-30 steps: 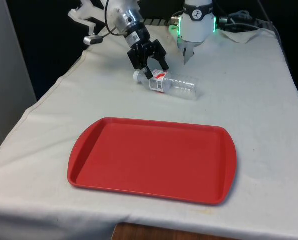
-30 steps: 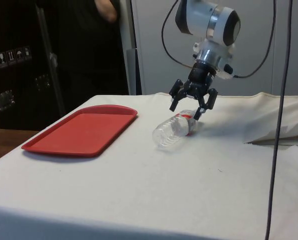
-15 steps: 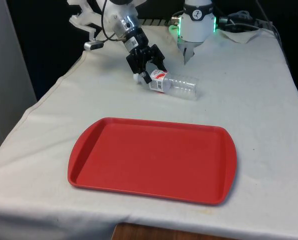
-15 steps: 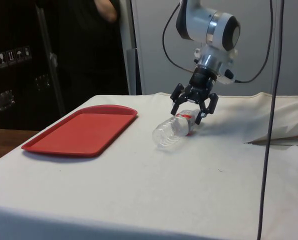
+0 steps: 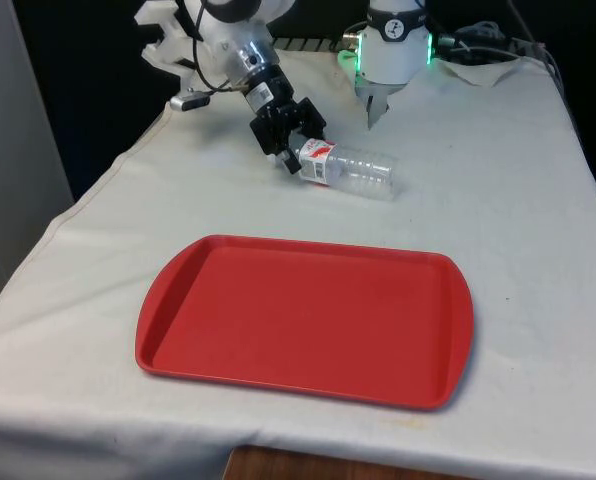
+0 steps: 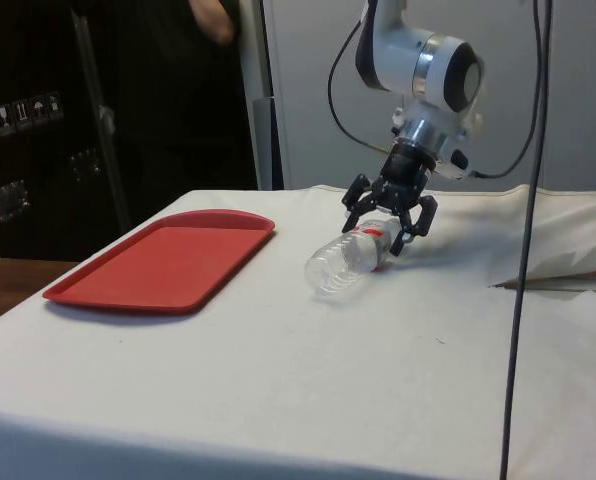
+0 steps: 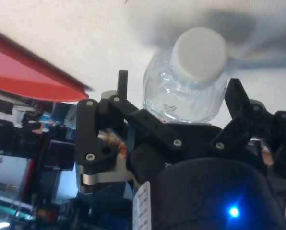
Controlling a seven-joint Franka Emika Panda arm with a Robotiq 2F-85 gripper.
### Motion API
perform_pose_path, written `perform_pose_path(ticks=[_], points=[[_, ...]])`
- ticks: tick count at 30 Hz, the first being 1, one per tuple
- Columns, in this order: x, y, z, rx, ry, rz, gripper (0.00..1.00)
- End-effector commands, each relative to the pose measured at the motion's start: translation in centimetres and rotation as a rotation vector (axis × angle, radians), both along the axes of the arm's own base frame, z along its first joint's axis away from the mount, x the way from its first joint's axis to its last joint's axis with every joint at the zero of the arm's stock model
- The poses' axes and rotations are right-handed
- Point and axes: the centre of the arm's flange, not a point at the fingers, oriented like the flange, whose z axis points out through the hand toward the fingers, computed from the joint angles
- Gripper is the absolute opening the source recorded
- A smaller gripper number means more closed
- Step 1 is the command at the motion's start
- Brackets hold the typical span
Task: Place the bottle upright on the tray.
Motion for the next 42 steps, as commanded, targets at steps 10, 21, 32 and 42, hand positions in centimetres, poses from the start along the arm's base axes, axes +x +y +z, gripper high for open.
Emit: perform_pose_path(ticks=[10, 21, 32, 42], points=[[-0.08, -0.52, -0.67, 0.033, -0.041, -0.002, 1.00], [-0.06, -0.50, -0.64, 0.038, -0.045, 0.004, 1.00], [0.13, -0.47, -0.53, 0.052, -0.055, 0.004, 1.00], [0.10, -0.51, -0.49, 0.059, -0.058, 0.004, 0.39]])
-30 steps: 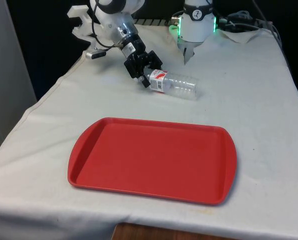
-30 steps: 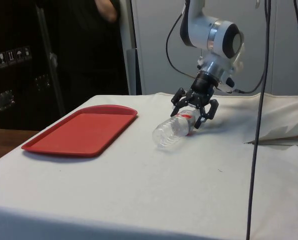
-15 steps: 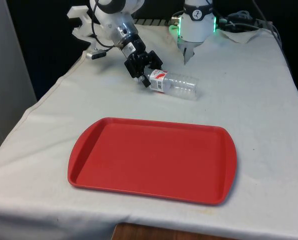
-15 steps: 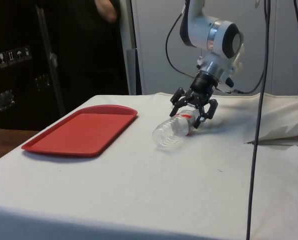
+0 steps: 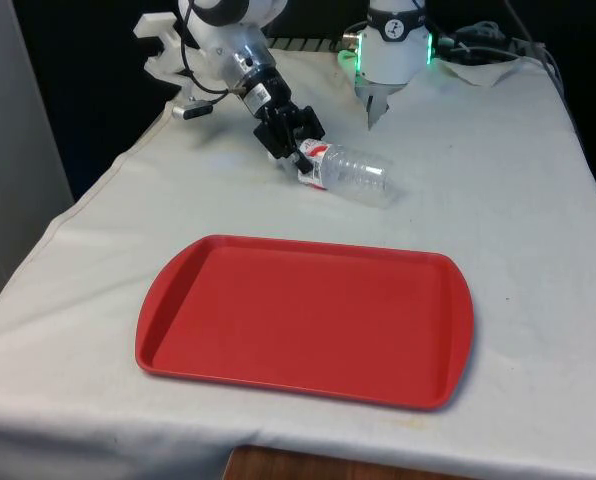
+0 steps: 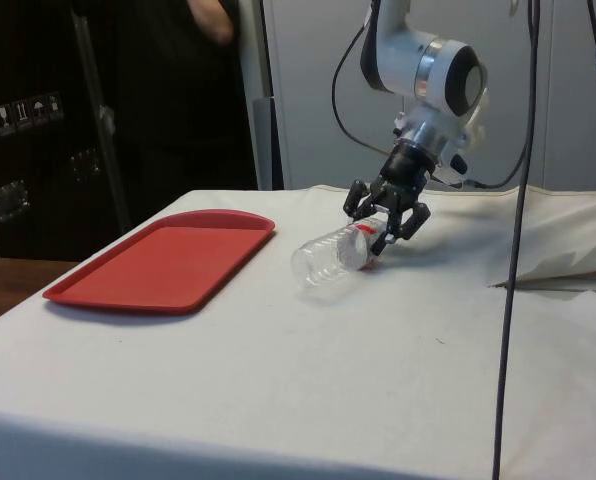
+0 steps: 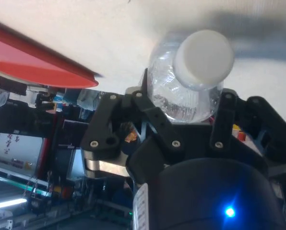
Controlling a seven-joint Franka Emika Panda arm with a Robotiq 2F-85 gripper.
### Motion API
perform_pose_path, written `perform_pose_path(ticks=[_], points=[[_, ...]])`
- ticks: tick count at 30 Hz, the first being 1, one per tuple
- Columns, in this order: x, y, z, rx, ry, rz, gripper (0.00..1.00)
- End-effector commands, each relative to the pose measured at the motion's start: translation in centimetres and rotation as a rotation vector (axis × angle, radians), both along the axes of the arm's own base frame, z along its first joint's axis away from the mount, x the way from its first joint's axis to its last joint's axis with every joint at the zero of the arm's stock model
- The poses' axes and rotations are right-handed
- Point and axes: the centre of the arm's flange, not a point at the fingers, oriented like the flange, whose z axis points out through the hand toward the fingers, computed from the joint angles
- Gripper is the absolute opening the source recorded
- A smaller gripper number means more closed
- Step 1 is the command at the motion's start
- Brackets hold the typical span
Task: Place the bottle upright on the tray.
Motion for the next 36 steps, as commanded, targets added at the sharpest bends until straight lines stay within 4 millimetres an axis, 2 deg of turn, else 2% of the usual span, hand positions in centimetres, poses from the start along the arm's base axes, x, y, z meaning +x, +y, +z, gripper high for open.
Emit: perform_pose_path(ticks=[1, 7, 10, 27, 36], points=[[0.0, -0.1, -0.1, -0.002, -0.006, -0.006, 0.35], [0.0, -0.1, 0.0, 0.003, -0.009, -0.007, 0.20], [0.0, -0.1, 0.2, 0.011, -0.010, -0.001, 0.18], [0.3, 0.1, 0.5, 0.010, -0.018, 0.004, 0.18], [1.2, 0.3, 2.3, -0.028, -0.027, 0.007, 0.18]])
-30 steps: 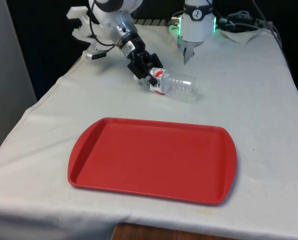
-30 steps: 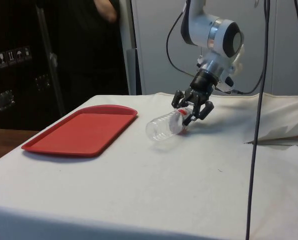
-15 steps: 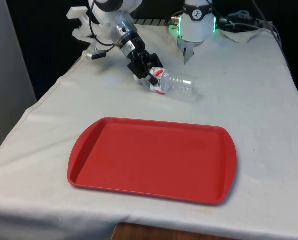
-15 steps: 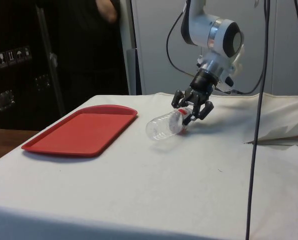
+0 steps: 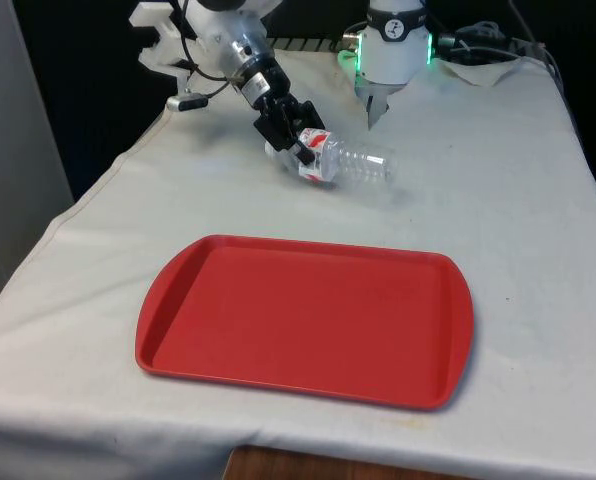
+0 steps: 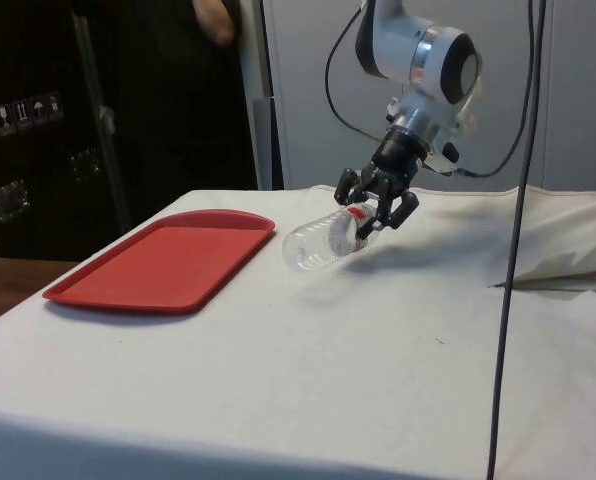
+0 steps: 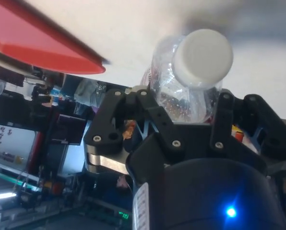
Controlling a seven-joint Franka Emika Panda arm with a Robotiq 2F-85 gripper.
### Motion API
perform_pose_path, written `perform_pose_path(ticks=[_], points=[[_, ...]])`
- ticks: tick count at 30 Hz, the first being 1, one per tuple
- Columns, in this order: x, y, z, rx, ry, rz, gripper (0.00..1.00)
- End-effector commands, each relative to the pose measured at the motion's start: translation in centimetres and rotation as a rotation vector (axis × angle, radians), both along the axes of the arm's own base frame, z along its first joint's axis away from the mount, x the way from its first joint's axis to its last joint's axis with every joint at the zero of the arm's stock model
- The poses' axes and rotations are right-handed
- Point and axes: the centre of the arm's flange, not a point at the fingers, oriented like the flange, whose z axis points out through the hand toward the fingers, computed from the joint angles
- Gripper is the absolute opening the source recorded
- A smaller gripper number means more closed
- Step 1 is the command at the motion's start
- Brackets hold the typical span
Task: Place the bottle upright on the tray.
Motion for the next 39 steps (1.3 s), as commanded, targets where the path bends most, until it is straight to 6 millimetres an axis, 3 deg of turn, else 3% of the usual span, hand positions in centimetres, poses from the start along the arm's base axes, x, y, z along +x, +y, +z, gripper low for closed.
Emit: perform_pose_path(ticks=[1, 8, 34, 35, 39], points=[[0.2, 0.1, 0.5, -0.016, 0.004, -0.002, 0.18], [0.9, 0.1, 1.3, -0.023, -0.018, -0.001, 0.18], [8.2, -0.2, 6.5, -0.062, -0.042, -0.023, 0.18], [7.7, -0.3, 5.8, -0.052, -0.045, -0.017, 0.18], [8.9, 0.0, 7.3, -0.062, -0.047, -0.022, 0.18]])
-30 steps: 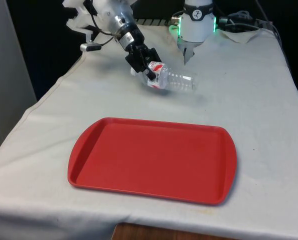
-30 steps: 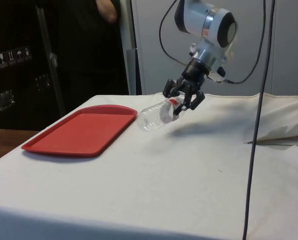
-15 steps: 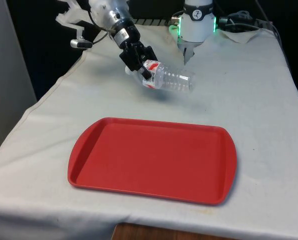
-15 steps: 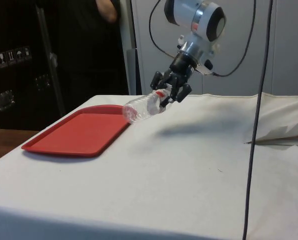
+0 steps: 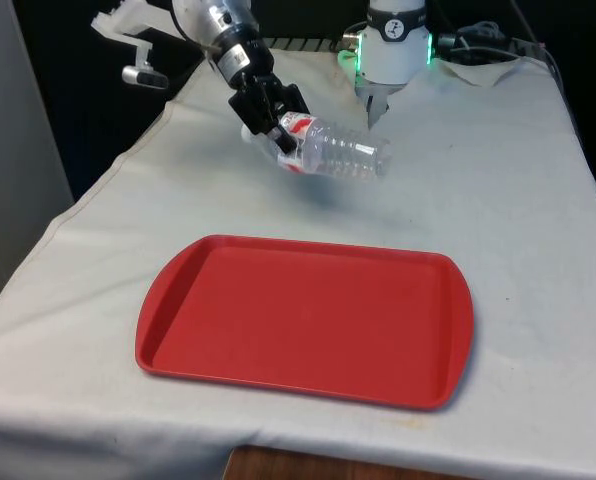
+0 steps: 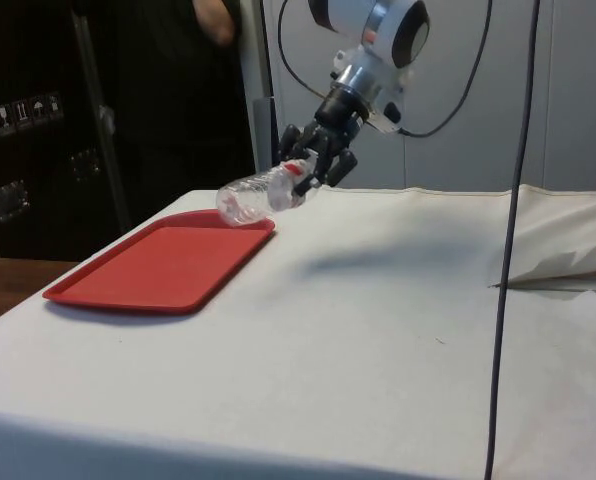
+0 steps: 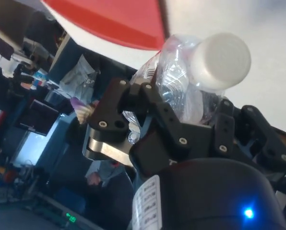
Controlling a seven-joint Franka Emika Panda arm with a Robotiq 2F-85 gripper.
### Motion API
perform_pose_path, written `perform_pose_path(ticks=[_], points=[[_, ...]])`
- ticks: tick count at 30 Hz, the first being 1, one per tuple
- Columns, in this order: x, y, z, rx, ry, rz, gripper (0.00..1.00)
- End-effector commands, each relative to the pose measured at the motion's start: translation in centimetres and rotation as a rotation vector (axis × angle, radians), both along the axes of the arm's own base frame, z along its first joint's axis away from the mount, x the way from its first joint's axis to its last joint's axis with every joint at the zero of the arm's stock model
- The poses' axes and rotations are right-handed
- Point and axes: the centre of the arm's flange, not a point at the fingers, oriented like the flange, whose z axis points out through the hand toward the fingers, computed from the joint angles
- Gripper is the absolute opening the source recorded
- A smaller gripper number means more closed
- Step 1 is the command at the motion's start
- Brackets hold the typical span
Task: Place the bottle upright on the tray.
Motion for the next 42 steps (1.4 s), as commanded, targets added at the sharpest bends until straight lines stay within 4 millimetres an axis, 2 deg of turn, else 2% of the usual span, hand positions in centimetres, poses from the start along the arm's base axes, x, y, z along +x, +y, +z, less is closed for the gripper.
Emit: perform_pose_path(ticks=[1, 19, 30, 31, 34, 42], points=[[0.3, 0.2, 0.6, -0.010, 0.006, -0.004, 0.18], [4.5, 0.9, 4.8, -0.036, -0.017, 0.001, 0.18], [7.1, 1.5, 6.7, -0.062, -0.028, 0.010, 0.18], [6.8, 1.4, 6.6, -0.052, -0.038, 0.014, 0.18], [8.1, 1.7, 7.5, -0.075, -0.030, 0.016, 0.18], [9.8, 2.1, 8.7, -0.104, -0.030, 0.024, 0.18]])
